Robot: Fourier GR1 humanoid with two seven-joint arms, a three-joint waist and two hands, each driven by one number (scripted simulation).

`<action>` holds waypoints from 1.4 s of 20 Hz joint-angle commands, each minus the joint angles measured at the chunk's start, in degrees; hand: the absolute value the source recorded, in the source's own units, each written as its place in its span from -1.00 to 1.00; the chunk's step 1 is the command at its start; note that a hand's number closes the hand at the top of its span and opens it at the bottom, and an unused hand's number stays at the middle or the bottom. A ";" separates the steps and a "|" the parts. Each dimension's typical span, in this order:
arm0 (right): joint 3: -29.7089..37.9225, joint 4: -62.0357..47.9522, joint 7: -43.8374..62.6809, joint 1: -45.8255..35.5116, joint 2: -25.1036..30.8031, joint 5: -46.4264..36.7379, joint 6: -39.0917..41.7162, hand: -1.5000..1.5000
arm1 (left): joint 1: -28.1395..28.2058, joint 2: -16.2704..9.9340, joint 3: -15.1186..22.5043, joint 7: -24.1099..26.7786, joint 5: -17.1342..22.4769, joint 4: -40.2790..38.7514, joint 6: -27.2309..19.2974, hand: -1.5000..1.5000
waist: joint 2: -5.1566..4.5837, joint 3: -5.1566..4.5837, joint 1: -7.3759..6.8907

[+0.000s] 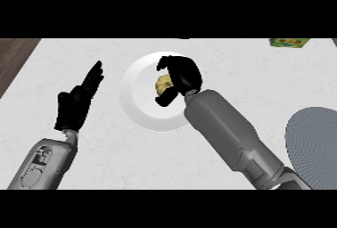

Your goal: Pick the squash from the placemat and place it in the plate

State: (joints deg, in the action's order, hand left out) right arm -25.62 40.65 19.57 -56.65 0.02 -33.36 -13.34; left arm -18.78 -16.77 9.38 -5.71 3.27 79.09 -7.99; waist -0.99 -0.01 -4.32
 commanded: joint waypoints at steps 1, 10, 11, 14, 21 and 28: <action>-3.74 -4.39 -0.45 -1.93 -0.02 9.14 -4.48 -1.00 | -3.38 2.16 0.96 0.47 -0.86 -2.82 0.24 0.00 | -0.56 0.01 -1.27; -0.47 -2.48 -14.13 1.27 -0.02 24.85 -12.17 -1.00 | -0.25 0.09 -1.01 2.30 -0.61 -1.57 1.42 0.00 | -0.17 0.08 -0.79; 1.17 -2.22 -14.68 0.26 -0.02 25.84 -13.45 -1.00 | -0.07 0.95 -0.68 0.36 -0.52 -0.23 0.62 0.00 | 0.13 0.10 -0.09; 5.22 -3.22 -19.89 2.48 -0.02 28.44 -17.07 -1.00 | 1.32 0.15 -1.83 2.15 -1.48 -0.14 -0.41 0.00 | 0.22 0.08 1.47; 12.87 0.95 -20.72 4.80 3.65 32.78 -16.41 -1.00 | 2.42 -0.11 -2.82 -3.21 -0.96 2.86 0.19 0.00 | 0.97 0.05 3.87; 16.70 7.69 -25.66 15.37 13.99 35.77 -4.72 -1.00 | 6.03 1.84 -3.13 1.79 -3.35 1.77 -0.79 0.00 | 1.11 0.02 4.57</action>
State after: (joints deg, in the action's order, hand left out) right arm -10.38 44.59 -3.76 -47.01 10.12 1.14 -22.97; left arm -14.74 -16.06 5.93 -4.59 1.24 80.09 -7.90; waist -0.02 0.01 -0.19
